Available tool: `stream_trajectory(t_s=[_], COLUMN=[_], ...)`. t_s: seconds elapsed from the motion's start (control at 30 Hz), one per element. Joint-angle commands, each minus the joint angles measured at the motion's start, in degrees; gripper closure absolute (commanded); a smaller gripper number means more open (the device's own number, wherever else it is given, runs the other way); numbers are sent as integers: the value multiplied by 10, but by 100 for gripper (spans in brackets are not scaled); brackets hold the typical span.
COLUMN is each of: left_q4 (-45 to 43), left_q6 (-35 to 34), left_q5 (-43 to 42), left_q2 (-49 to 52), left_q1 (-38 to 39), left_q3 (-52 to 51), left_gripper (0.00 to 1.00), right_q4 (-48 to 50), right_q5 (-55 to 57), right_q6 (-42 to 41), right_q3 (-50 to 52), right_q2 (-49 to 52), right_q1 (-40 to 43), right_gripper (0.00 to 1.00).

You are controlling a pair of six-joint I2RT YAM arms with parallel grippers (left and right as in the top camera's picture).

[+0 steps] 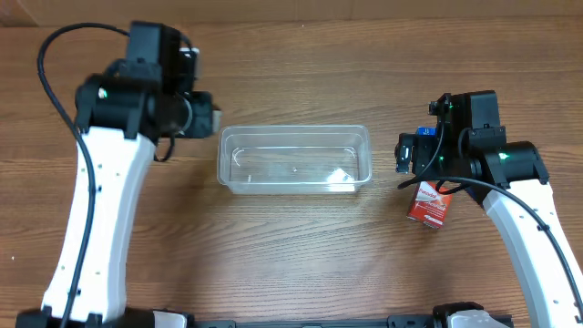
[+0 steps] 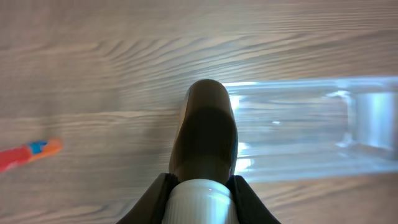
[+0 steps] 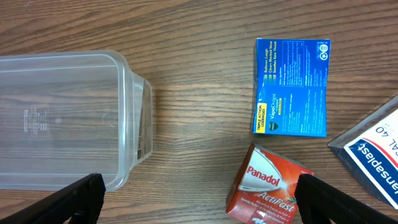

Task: Pack container
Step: 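Carry the brown bottle into the container's left end and release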

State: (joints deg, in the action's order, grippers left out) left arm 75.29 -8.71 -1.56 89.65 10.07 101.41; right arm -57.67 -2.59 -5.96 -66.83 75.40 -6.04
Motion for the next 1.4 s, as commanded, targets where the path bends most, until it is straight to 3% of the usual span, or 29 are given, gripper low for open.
stream_trajectory(t_s=[0.0, 0.53, 0.67, 0.77, 0.9, 1.37], left_q4=[1, -26, -35, -38, -36, 7], left_q6=[-33, -109, -148, -149, -149, -127], left_q5=[5, -7, 29, 28, 28, 11], left_q2=[25, 233, 250, 250, 250, 218], left_q1=[33, 42, 42, 43, 43, 42], left_q3=[3, -28, -28, -28, -28, 20], left_gripper=[96, 96, 95, 85, 48, 46], right_q4=[3, 1, 1, 1, 1, 1], right_q5=[1, 1, 1, 1, 1, 1], right_q6=[1, 1, 1, 1, 1, 1], right_q3=[-19, -19, -19, -19, -19, -19], right_q2=[-5, -5, -5, -5, -5, -5], right_q1=[1, 1, 1, 1, 1, 1], right_gripper=[0, 0, 0, 0, 0, 0])
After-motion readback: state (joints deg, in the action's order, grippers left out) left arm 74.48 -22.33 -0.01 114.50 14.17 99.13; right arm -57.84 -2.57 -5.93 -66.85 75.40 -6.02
